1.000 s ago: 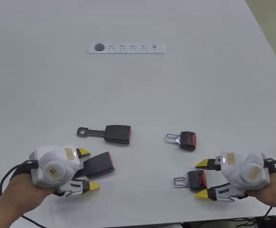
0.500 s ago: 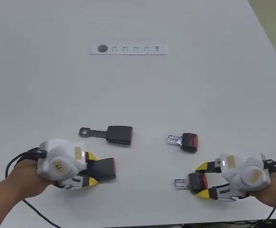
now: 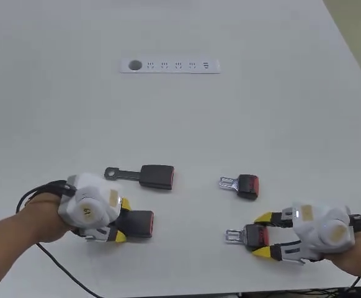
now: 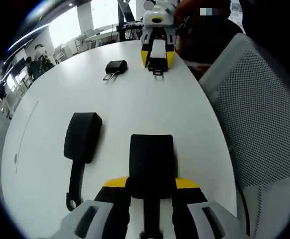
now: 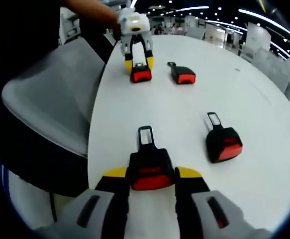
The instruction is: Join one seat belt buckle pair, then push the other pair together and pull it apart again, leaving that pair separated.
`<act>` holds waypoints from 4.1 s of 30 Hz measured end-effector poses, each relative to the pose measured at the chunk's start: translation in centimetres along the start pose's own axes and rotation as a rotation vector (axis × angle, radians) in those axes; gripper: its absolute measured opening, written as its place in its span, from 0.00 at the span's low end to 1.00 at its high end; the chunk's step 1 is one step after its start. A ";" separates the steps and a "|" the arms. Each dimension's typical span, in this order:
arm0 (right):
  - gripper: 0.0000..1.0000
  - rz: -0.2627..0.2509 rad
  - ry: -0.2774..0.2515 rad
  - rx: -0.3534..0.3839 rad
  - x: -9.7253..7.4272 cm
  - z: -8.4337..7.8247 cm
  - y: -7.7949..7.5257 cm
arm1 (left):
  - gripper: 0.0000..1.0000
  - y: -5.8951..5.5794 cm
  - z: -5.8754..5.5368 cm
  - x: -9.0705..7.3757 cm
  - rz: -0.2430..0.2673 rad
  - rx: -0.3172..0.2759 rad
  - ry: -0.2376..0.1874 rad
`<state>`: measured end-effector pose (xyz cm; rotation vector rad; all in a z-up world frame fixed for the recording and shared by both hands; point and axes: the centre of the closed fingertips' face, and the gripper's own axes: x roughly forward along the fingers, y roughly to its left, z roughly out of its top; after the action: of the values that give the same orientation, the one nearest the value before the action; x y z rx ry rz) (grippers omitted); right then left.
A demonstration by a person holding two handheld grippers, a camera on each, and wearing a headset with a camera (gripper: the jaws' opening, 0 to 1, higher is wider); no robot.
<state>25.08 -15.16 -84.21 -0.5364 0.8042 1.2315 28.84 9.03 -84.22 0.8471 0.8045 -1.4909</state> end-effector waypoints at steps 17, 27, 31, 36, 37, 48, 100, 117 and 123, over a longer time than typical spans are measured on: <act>0.35 -0.014 -0.043 0.023 2.7 3.3 -0.2 | 0.33 0.0 -0.1 0.0 0.003 -0.025 -0.023; 0.35 0.003 -0.073 0.002 4.5 5.8 0.3 | 0.33 0.0 0.0 0.0 0.001 -0.024 -0.018; 0.35 0.001 -0.083 -0.013 5.5 6.9 0.6 | 0.33 0.0 0.0 0.0 0.000 -0.023 -0.015; 0.35 -0.001 -0.082 -0.020 6.4 8.0 0.9 | 0.33 0.0 0.0 0.0 0.001 -0.025 -0.013; 0.35 -0.001 -0.074 -0.017 6.6 8.3 0.9 | 0.33 0.0 0.0 0.0 0.001 -0.025 -0.013; 0.35 0.010 -0.049 -0.047 8.3 10.3 1.1 | 0.33 0.0 -0.1 0.0 0.001 -0.025 -0.006; 0.34 0.023 -0.019 -0.004 11.4 14.0 1.8 | 0.32 0.1 -0.2 0.2 0.007 -0.024 0.000; 0.34 0.005 -0.099 -0.003 11.3 14.3 1.8 | 0.32 -0.1 0.0 -0.1 0.005 -0.024 -0.124; 0.34 0.008 -0.126 0.019 11.2 14.3 1.8 | 0.32 0.0 0.1 -0.2 -0.002 -0.049 -0.163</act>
<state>28.24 2.79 -84.02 -0.4365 0.7114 1.2513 28.89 9.02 -84.04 0.6790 0.7179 -1.5144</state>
